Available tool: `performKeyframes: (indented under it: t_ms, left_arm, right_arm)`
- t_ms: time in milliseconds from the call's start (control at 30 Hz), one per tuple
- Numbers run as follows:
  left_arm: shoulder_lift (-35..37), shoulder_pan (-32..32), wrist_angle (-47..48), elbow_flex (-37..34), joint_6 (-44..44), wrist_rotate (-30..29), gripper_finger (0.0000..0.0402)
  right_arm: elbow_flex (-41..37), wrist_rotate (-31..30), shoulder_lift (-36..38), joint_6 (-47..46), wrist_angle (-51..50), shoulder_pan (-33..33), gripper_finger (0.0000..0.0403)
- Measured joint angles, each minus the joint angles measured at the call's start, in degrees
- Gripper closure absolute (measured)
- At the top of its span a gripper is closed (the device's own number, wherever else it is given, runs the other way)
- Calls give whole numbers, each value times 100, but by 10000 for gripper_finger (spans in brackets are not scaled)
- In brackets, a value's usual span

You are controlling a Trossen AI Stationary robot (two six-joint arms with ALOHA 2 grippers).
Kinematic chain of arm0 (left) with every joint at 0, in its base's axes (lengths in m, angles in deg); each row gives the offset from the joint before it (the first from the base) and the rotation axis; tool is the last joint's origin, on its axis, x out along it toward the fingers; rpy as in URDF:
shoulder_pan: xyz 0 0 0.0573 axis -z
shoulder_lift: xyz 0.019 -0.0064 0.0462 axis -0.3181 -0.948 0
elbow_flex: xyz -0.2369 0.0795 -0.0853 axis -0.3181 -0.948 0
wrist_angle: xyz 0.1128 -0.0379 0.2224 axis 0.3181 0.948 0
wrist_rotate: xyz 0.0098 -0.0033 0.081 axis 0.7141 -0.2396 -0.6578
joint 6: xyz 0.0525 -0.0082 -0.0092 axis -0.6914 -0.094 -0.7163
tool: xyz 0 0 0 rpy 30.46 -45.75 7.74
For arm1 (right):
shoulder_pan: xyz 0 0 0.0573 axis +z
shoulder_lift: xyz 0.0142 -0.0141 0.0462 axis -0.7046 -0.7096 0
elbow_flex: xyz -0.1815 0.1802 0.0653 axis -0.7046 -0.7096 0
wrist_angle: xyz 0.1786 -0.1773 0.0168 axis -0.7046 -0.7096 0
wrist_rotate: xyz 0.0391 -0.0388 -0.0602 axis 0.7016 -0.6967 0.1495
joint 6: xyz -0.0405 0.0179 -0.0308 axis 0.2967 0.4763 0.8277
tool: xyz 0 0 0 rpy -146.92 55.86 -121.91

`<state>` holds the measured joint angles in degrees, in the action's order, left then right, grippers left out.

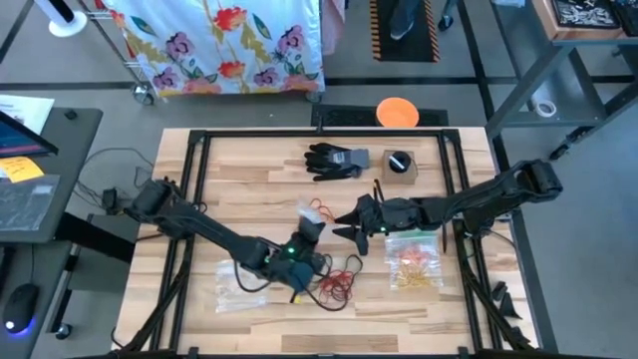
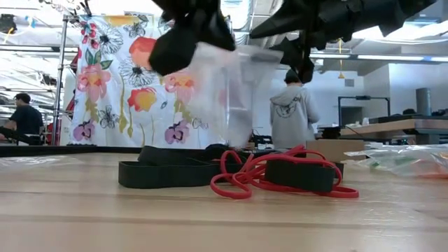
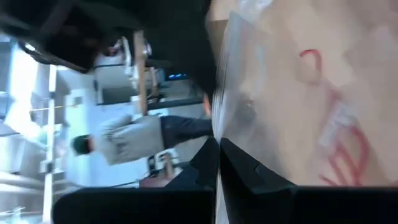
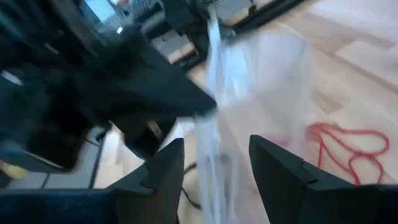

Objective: Sort rubber bands
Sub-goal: Open the top transparent zip bag

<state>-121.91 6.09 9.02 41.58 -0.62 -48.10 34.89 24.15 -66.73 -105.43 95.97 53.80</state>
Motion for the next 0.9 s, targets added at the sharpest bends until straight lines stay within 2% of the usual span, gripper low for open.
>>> performKeyframes:
  t_ms: [133,367,600,900]
  left_arm:
    - [-110,0,-23,309,-348,-73,401]
    - [-112,-2,49,401,-367,-85,401]
    - [-112,-2,543,403,168,28,401]
    - [-112,46,484,402,136,30,401]
  right_arm:
    - [-3,-5,-78,5,5,42,223]
    - [-3,-15,-23,187,13,28,223]
    - [-3,-7,-17,203,181,15,223]
    - [-3,-7,-17,203,159,-132,223]
